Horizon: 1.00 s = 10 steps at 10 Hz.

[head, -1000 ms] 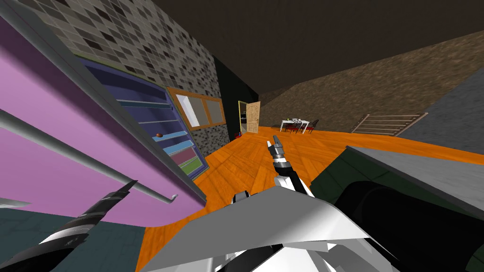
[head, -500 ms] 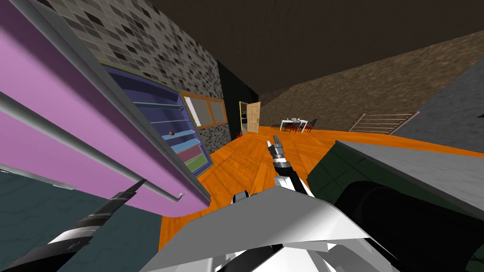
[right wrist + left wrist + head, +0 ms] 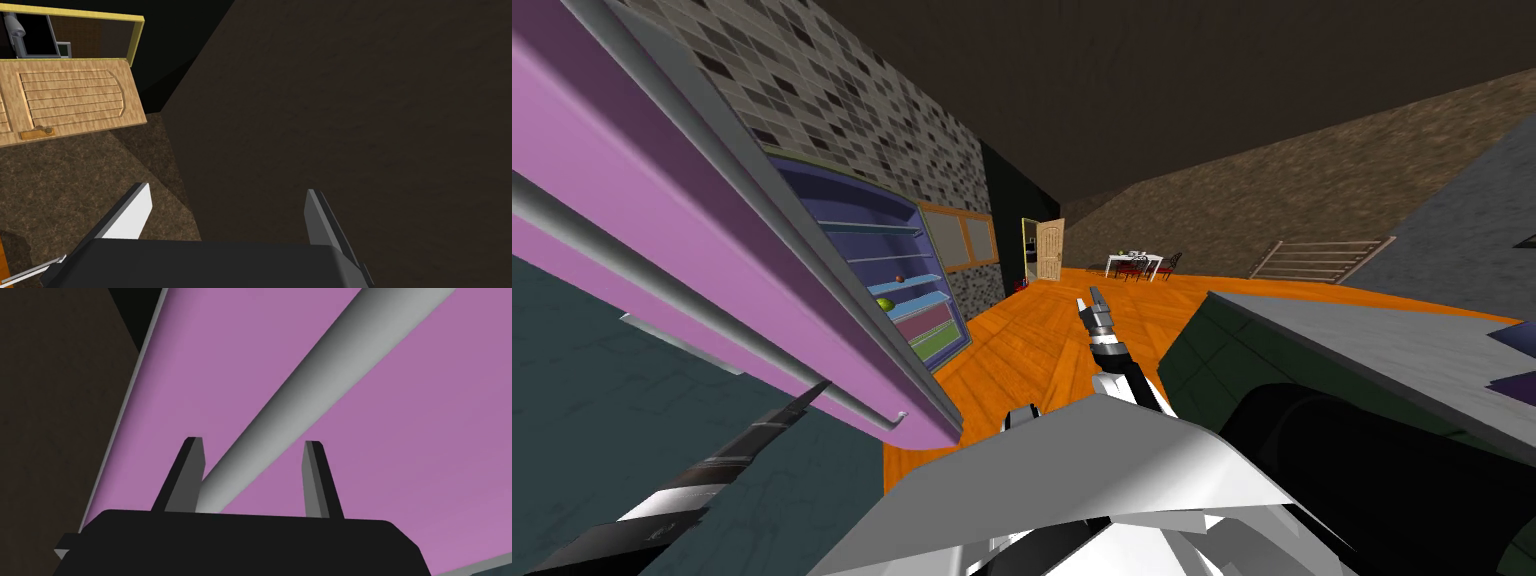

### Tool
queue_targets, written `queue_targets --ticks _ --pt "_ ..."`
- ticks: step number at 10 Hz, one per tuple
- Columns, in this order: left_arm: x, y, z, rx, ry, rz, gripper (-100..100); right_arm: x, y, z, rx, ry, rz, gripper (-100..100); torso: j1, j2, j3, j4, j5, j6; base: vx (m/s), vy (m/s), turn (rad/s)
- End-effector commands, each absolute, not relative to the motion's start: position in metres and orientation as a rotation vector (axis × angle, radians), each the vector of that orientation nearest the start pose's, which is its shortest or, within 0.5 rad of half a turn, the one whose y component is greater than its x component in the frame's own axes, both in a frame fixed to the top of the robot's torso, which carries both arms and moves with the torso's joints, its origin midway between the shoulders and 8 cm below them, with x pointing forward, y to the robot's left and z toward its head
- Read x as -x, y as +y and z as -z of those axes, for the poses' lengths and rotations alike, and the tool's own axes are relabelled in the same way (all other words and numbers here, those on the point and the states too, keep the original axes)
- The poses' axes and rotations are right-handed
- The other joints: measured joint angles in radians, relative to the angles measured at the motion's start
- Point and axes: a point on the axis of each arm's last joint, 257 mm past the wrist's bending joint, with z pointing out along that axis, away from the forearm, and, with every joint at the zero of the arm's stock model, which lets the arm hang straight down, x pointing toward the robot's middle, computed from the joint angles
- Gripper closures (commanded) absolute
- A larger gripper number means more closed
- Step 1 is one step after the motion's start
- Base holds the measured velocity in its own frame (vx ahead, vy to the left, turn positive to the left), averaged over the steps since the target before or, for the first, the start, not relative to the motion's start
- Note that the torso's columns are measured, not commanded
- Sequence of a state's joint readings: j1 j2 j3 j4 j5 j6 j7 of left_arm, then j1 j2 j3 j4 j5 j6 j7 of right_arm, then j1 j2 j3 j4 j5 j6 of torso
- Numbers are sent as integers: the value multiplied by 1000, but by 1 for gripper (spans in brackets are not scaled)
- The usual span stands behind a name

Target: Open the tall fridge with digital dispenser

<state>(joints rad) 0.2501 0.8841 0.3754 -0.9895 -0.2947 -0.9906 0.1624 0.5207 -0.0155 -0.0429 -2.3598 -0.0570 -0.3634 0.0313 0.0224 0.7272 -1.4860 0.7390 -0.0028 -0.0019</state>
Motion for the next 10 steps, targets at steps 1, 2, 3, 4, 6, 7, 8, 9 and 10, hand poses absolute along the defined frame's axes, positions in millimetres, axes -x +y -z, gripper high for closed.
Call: queue_targets --ticks 1,2,3,4,6,7,8,9,10 --pt "-376 604 133 317 1477 569 -100 -345 -300 -28 -724 649 -1246 0 1 8 -1 -1 -3 -2 27 -91 46" --pt "-376 607 127 315 1477 568 -100 -345 -300 -28 -724 649 -1245 0 -12 9 5 -2 1 1 24 -72 46" --pt "-376 610 120 313 1478 568 -100 -345 -300 -28 -724 649 -1245 0 -19 10 7 -1 -1 3 8 -60 17" --pt "-377 612 113 310 1479 567 -100 -345 -300 -28 -724 649 -1246 0 -23 11 6 0 -5 4 5 -50 -11" --pt "-377 617 100 305 1481 567 -100 -345 -300 -28 -724 649 -1246 0 -29 11 4 1 -13 3 3 -49 8" --pt "-378 619 93 302 1482 567 -100 -345 -300 -28 -724 649 -1246 0 -31 11 2 1 -17 2 6 -48 11" --pt "-378 619 93 302 1482 567 -100 -345 -300 -28 -724 649 -1246 0 -34 12 1 1 -19 2 5 -27 12" --pt "-378 621 86 299 1483 567 -100 -345 -300 -28 -724 649 -1246 0 -36 12 1 1 -22 2 5 -33 -3" --pt "-378 621 86 299 1483 567 -100 -345 -300 -28 -724 649 -1246 0 -39 13 -1 2 -27 2 3 -33 0"
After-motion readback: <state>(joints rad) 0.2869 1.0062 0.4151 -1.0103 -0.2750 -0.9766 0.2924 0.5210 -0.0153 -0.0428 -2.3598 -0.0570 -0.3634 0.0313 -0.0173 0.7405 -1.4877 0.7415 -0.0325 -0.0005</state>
